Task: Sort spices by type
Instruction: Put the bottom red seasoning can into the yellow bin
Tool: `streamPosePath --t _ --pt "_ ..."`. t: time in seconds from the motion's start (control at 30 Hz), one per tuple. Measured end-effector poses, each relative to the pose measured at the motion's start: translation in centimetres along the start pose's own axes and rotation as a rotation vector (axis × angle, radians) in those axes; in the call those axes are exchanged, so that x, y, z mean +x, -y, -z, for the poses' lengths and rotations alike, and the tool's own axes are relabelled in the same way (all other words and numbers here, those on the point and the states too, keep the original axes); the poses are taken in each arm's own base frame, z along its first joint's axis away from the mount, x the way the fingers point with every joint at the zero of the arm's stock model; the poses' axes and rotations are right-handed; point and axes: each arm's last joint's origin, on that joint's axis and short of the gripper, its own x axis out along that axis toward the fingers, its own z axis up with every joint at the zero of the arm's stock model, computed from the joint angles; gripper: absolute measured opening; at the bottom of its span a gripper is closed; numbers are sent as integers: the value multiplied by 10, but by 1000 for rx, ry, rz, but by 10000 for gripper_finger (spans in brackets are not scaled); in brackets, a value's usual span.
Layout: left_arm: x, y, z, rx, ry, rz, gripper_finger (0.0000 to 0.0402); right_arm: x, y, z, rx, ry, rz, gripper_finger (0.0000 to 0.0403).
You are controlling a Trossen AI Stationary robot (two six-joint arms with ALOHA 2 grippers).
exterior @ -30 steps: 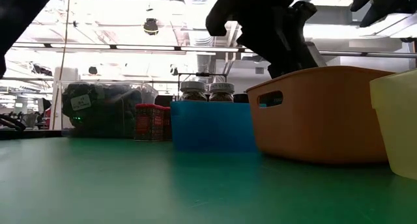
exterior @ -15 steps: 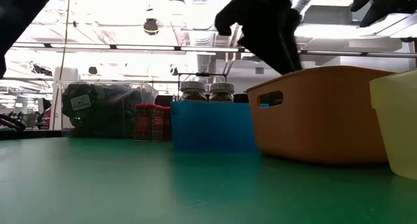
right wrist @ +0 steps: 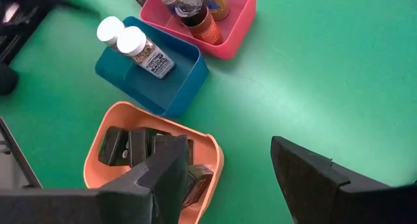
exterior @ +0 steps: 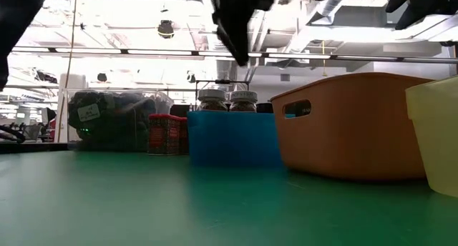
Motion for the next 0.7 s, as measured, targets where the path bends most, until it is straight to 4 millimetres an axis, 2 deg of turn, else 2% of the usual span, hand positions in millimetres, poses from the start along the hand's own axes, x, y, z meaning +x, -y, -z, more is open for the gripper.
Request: streamPosePath --t 0.13,0.27,0.4,0.53,0.7 --pt "-17 -26 25 -185 -10 -84 185 0 0 0 3 1 -1 244" --pt "-23 -47 63 -470 8 -136 185 0 -1 -1 6 6 -11 244" --pt "-16 -57 100 -714 29 -99 190 0 -3 -2 1 35 -26 244" --pt "-8 -60 128 -864 10 -68 219 0 -5 -3 -9 42 -39 244" --pt "5 -62 147 -925 -57 -102 278 0 -5 -3 -18 45 -41 244"
